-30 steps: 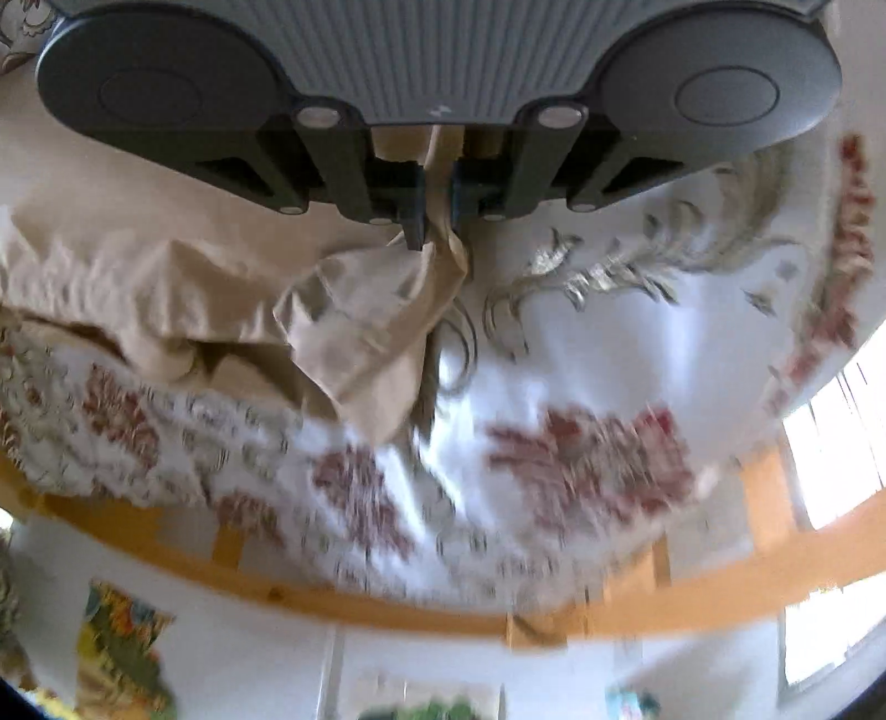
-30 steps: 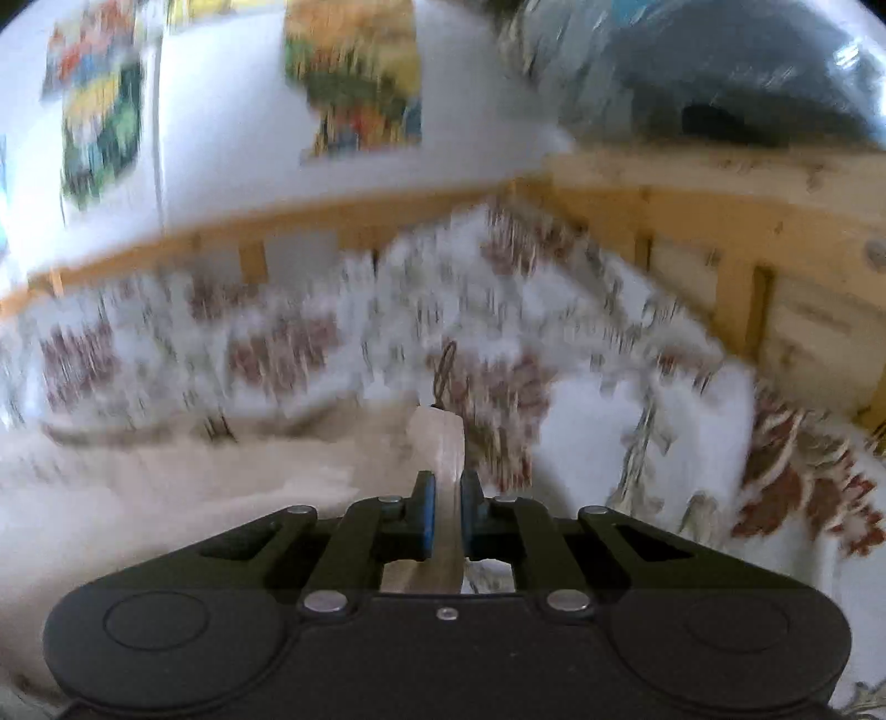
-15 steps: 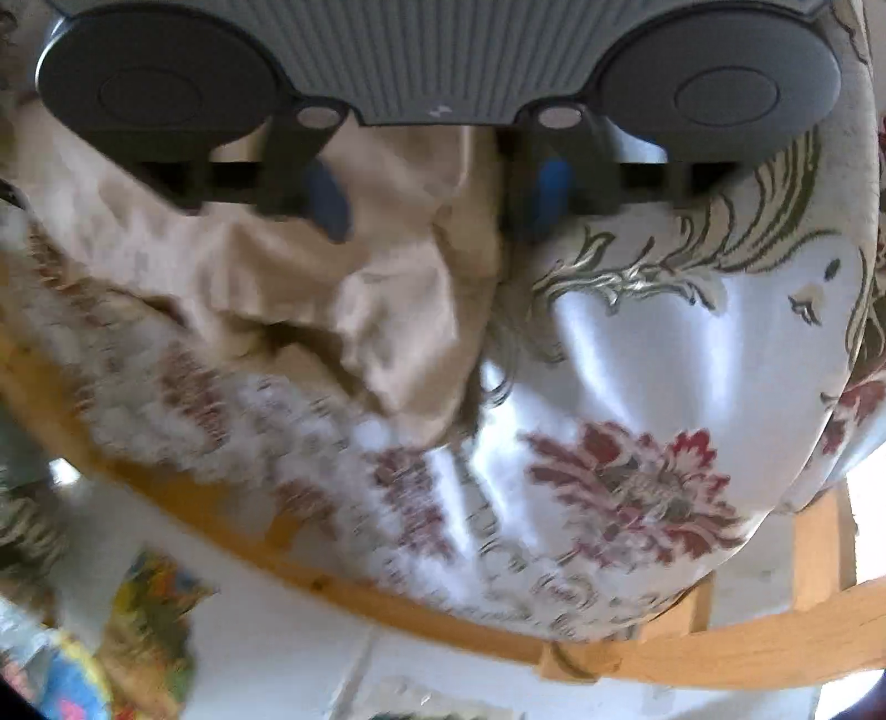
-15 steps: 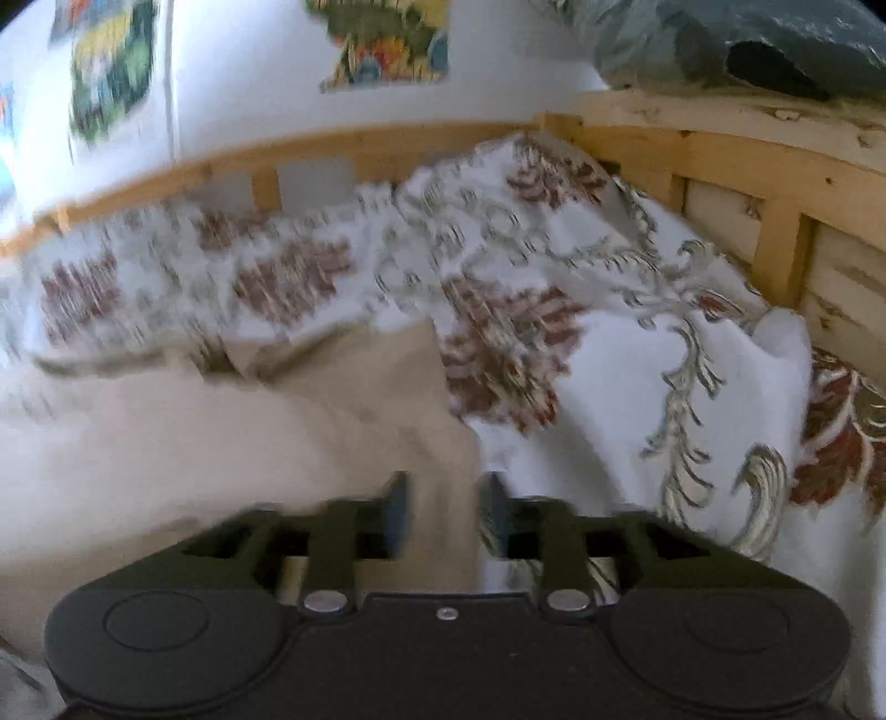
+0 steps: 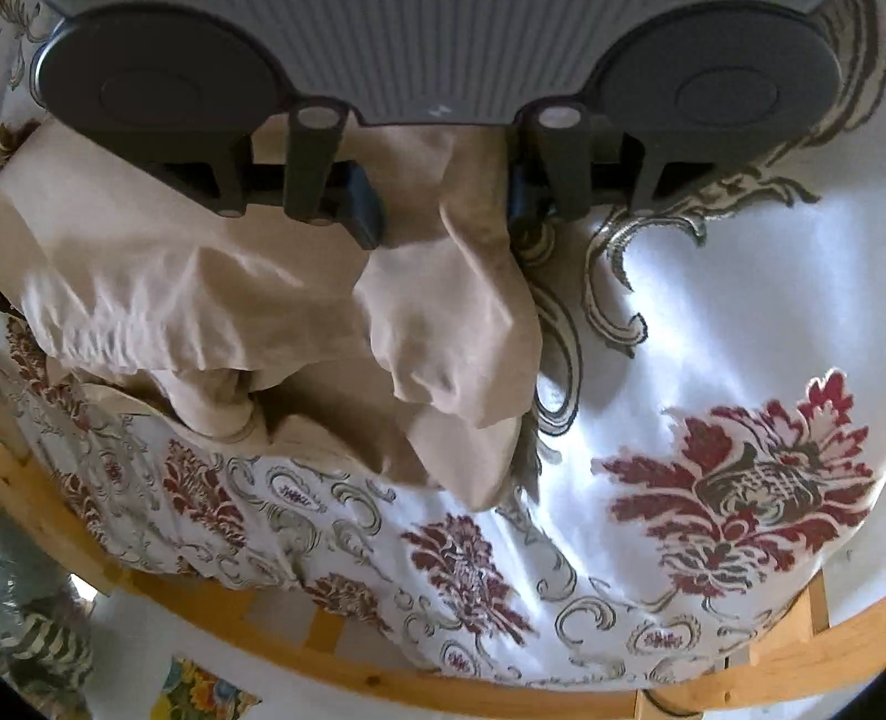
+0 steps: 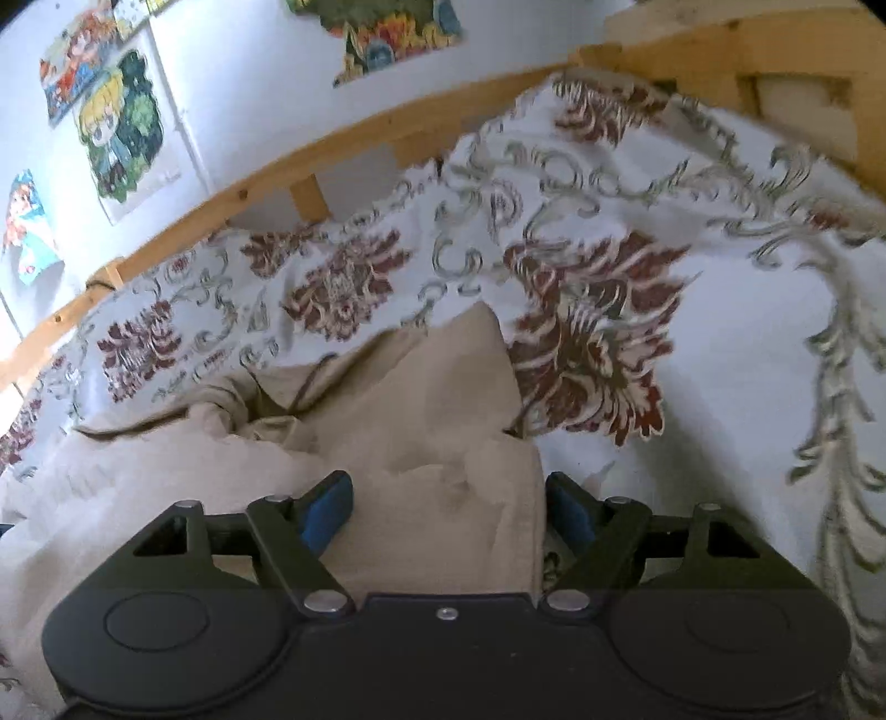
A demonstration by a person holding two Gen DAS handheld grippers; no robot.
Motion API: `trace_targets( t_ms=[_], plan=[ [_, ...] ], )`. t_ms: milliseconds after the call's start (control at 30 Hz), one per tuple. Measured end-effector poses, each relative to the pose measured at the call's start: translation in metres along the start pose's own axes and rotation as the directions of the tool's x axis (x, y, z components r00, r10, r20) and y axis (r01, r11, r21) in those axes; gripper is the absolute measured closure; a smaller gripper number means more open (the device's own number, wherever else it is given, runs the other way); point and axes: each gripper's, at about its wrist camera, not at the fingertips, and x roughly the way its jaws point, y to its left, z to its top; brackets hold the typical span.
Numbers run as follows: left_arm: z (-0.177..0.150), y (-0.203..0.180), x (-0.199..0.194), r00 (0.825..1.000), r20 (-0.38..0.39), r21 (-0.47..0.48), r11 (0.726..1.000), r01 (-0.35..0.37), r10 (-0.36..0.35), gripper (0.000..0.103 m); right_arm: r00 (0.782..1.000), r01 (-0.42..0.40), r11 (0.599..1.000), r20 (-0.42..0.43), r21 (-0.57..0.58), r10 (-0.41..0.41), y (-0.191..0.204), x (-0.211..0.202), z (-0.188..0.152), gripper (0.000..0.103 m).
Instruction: Fold large clothes
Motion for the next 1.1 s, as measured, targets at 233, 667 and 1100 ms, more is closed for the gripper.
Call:
trace_targets(
  t_ms=[233, 667, 1100],
  plan=[
    [0.0, -0.021, -0.007, 0.993, 0.051, 0.03, 0.994, -0.108, 0.106, 0.097, 0.998, 0.054, 0.998, 0.046, -0.024, -0.052, 0.007, -0.006, 0.001, 0.084],
    [0.019, -0.063, -0.029, 0.98, 0.133, 0.065, 0.985, -0.161, 0.151, 0.102, 0.979, 0.062, 0.998, 0.192, 0.03, -0.067, -0.005, -0.073, 0.014, 0.084],
    [0.003, 0.005, -0.002, 1.0, 0.009, -0.129, 0.991, -0.021, 0.023, 0.048, 0.997, -0.072, 0.994, 0.017, 0.077, 0.071, -0.026, 0.007, 0.009, 0.035]
  ],
)
